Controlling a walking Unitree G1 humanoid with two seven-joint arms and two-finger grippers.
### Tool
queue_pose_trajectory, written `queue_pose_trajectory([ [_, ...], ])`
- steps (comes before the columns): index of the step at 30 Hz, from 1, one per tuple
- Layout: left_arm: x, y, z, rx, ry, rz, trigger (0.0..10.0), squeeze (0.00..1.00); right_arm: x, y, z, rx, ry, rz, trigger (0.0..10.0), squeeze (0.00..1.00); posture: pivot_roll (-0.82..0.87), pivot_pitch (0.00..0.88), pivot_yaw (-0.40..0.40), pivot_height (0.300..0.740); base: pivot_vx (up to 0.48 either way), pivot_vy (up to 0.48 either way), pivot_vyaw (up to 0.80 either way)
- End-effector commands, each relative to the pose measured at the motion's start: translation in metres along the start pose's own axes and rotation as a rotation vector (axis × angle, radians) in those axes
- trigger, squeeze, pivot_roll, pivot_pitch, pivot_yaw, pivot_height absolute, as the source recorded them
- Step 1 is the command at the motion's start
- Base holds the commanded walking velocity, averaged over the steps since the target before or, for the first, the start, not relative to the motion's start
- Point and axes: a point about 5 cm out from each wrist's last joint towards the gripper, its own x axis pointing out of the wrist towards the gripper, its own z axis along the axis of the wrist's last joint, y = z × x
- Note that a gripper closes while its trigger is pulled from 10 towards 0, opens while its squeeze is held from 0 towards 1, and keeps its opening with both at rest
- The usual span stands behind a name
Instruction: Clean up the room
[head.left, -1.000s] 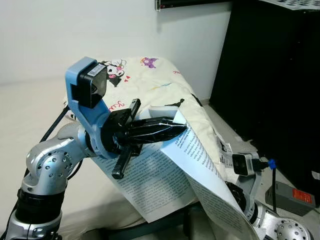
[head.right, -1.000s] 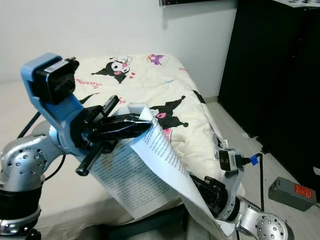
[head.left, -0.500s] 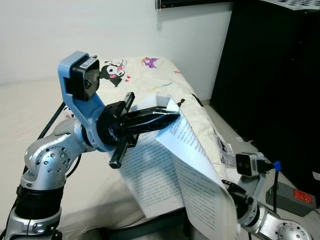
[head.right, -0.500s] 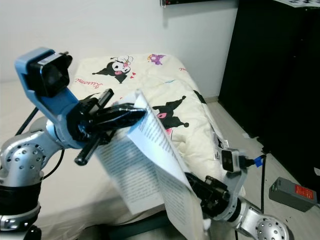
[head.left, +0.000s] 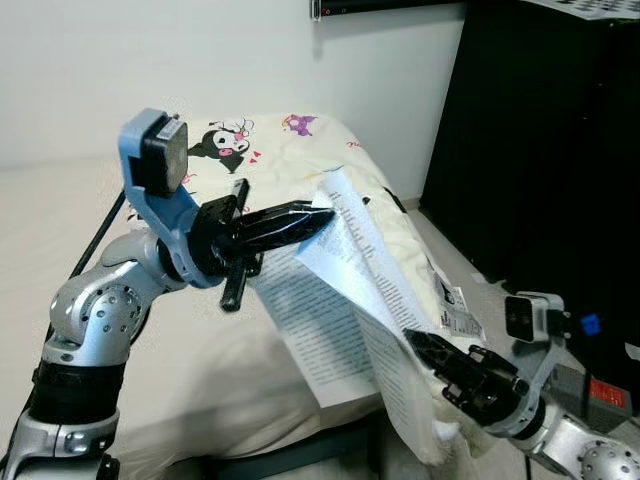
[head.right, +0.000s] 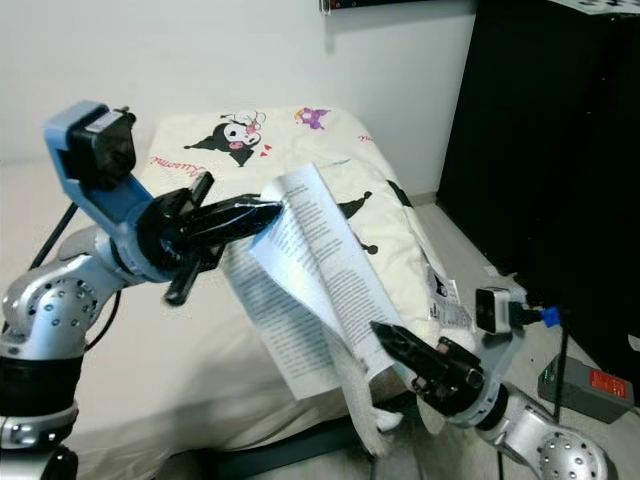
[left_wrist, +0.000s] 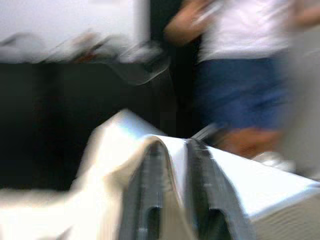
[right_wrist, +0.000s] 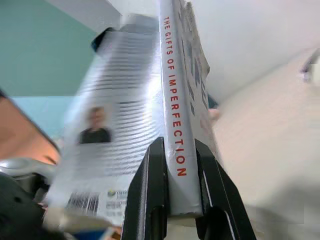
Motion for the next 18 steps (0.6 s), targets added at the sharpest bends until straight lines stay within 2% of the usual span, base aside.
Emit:
queue_pose_trajectory([
  [1, -0.011, 0.012, -0.019, 0.029, 0.135, 0.116, 10.0, 1.00, 0.007, 0.009, 0.005, -0.054, 0.040, 0.058, 0.0, 0.00, -0.14, 0.025, -0.005, 0.530, 0.000, 0.000, 0.00],
  [2, -0.011, 0.012, -0.019, 0.029, 0.135, 0.116, 10.0, 1.00, 0.007, 0.009, 0.005, -0.054, 0.040, 0.058, 0.0, 0.00, -0.14, 0.025, -0.005, 0.530, 0.000, 0.000, 0.00],
  [3, -0.021, 0.022, -0.023, 0.073, 0.207, 0.200, 10.0, 1.00, 0.001, 0.009, 0.009, -0.072, 0.066, 0.026, 0.0, 0.00, -0.14, 0.024, -0.006, 0.530, 0.000, 0.000, 0.00],
  [4, -0.021, 0.022, -0.023, 0.073, 0.207, 0.200, 10.0, 1.00, 0.001, 0.009, 0.009, -0.072, 0.066, 0.026, 0.0, 0.00, -0.14, 0.024, -0.006, 0.530, 0.000, 0.000, 0.00],
  [6, -0.040, 0.036, -0.023, 0.161, 0.301, 0.324, 10.0, 1.00, -0.009, 0.010, 0.014, -0.100, 0.120, -0.027, 0.0, 0.00, -0.14, 0.022, -0.009, 0.530, 0.000, 0.000, 0.00],
  [7, -0.047, 0.042, -0.018, 0.200, 0.313, 0.371, 10.0, 1.00, -0.013, 0.010, 0.016, -0.111, 0.151, -0.053, 0.0, 0.00, -0.14, 0.022, -0.010, 0.530, 0.000, 0.000, 0.00],
  [9, -0.047, 0.042, -0.018, 0.200, 0.313, 0.371, 10.0, 1.00, -0.013, 0.010, 0.016, -0.111, 0.151, -0.053, 0.0, 0.00, -0.14, 0.022, -0.010, 0.530, 0.000, 0.000, 0.00],
  [10, -0.052, 0.046, -0.011, 0.233, 0.308, 0.401, 10.0, 1.00, -0.017, 0.009, 0.017, -0.125, 0.189, -0.080, 0.0, 0.00, -0.14, 0.021, -0.010, 0.530, 0.000, 0.000, 0.00],
  [12, -0.053, 0.047, -0.003, 0.254, 0.281, 0.405, 10.0, 1.00, -0.019, 0.009, 0.018, -0.135, 0.218, -0.099, 0.0, 0.00, -0.14, 0.022, -0.010, 0.530, 0.000, 0.000, 0.00],
  [14, -0.048, 0.038, 0.007, 0.245, 0.213, 0.318, 10.0, 1.00, -0.020, 0.007, 0.018, -0.152, 0.276, -0.128, 0.0, 0.00, -0.14, 0.024, -0.010, 0.530, 0.000, 0.000, 0.00],
  [17, -0.045, 0.034, 0.009, 0.234, 0.189, 0.274, 10.0, 1.00, -0.019, 0.006, 0.018, -0.155, 0.294, -0.134, 0.0, 0.00, -0.14, 0.023, -0.011, 0.530, 0.000, 0.000, 0.00],
  [18, -0.039, 0.024, 0.010, 0.187, 0.162, 0.190, 10.0, 1.00, -0.018, 0.003, 0.014, -0.160, 0.346, -0.147, 0.0, 0.00, -0.14, 0.026, -0.010, 0.530, 0.000, 0.000, 0.00],
])
